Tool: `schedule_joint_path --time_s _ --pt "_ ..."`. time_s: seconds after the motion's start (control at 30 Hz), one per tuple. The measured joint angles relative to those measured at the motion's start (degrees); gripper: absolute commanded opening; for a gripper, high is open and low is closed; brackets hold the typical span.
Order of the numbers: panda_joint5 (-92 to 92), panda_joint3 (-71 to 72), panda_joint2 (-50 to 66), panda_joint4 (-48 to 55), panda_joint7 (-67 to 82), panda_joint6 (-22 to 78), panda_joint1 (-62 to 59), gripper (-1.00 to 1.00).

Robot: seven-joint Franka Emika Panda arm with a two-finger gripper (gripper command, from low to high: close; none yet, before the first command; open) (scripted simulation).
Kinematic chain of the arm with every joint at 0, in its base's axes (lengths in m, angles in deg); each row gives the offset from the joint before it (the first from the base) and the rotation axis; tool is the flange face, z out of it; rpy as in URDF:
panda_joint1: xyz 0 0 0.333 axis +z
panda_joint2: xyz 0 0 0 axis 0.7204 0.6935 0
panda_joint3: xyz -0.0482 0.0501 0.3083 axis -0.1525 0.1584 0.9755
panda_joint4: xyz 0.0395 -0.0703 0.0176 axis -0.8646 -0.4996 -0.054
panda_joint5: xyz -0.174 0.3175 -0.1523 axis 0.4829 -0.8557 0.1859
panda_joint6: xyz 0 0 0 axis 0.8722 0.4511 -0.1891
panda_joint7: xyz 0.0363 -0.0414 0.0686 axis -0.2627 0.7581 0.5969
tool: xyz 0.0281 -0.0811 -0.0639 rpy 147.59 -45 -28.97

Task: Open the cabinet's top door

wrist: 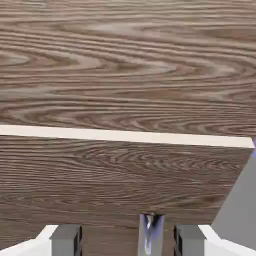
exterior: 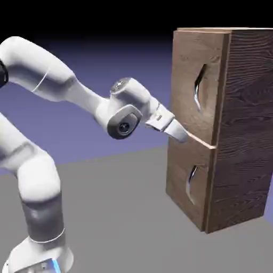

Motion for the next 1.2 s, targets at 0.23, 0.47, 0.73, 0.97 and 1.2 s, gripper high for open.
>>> schedule_joint_path --time_s 0.23,0.47,0.73,0.97,1.2 --pt "17.45 -3.83 -1.50 2.21 4.24 0.63 3.59 0.00" --pt "34.89 -7.65 -3.00 4.41 8.48 1.26 7.17 0.00" --pt "54.83 -12.03 -4.72 6.93 13.32 1.98 11.27 0.00" --pt "72.27 -15.86 -6.22 9.14 17.56 2.61 14.86 0.00" --pt "89.72 -19.68 -7.72 11.34 21.80 3.24 18.45 0.00"
